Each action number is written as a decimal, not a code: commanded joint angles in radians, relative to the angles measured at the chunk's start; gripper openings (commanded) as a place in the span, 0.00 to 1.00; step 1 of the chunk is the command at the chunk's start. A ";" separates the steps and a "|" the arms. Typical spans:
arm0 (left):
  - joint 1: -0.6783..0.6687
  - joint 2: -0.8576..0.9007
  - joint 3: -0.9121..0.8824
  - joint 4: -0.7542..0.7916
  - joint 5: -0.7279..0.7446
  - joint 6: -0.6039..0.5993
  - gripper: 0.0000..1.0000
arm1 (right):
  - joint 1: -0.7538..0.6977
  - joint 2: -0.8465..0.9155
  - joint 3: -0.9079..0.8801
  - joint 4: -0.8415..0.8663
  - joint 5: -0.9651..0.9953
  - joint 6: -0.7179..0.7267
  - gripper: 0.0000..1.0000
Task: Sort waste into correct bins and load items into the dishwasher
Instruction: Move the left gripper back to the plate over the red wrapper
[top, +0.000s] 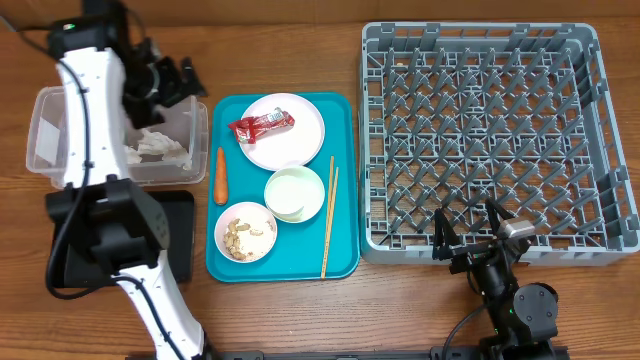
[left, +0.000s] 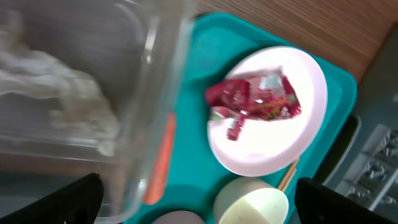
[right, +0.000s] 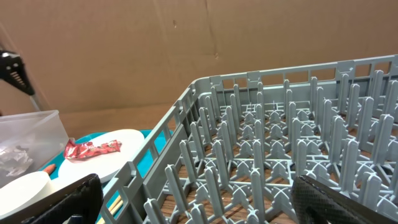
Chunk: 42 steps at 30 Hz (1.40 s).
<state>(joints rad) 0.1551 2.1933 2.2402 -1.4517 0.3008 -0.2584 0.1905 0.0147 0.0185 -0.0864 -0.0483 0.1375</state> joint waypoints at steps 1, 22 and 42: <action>-0.068 -0.002 0.023 0.014 0.011 0.011 1.00 | -0.003 -0.011 -0.010 0.006 -0.006 -0.003 1.00; -0.377 -0.002 0.020 0.227 -0.216 0.012 1.00 | -0.003 -0.011 -0.010 0.006 -0.006 -0.003 1.00; -0.404 0.069 0.019 0.166 -0.341 -0.090 1.00 | -0.003 -0.011 -0.010 0.006 -0.006 -0.003 1.00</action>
<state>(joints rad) -0.2474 2.2127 2.2414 -1.2827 -0.0219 -0.3279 0.1905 0.0147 0.0185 -0.0864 -0.0486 0.1375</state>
